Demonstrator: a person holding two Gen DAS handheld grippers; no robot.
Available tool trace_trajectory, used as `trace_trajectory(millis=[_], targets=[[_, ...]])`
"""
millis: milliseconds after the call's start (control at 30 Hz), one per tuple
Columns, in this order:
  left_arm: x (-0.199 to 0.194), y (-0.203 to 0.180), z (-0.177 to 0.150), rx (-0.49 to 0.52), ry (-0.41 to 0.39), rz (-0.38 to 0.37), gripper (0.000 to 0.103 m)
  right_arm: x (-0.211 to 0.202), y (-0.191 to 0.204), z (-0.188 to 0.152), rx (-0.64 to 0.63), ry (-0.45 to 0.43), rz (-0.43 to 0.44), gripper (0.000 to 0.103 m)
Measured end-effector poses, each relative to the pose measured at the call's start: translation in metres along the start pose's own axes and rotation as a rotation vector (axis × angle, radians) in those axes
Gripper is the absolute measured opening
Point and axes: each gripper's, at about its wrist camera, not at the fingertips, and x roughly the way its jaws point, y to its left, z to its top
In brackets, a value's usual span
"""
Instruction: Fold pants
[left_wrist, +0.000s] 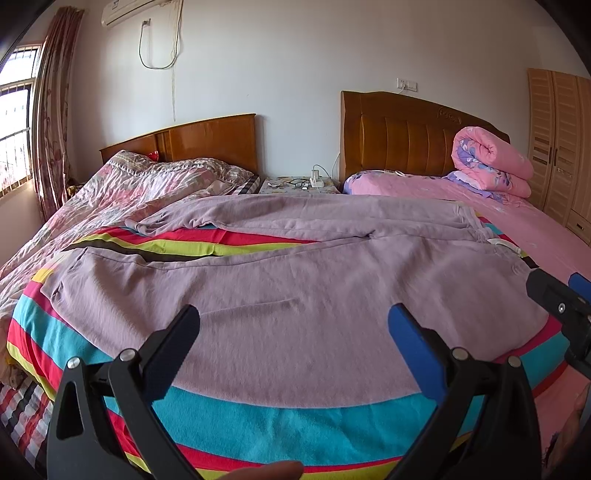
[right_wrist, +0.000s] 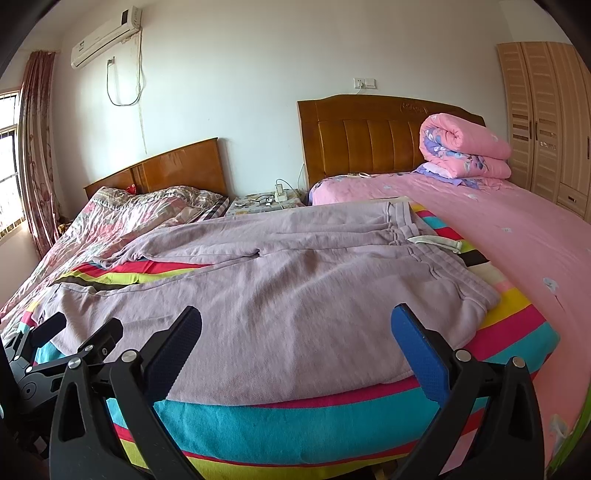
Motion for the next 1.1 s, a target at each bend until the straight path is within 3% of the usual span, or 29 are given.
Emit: trace_trajectory(millis=[567,1100], targets=[[0.001,0.001,-0.002,-0.001,0.001,0.000,0.102,0.001,-0.001,-0.001,0.001,0.003,-0.004,0.099],[0.002,0.003,-0.006,-0.004,0.006,0.002,0.102,0.007,0.003,-0.008,-0.055,0.045,-0.082,0.099]])
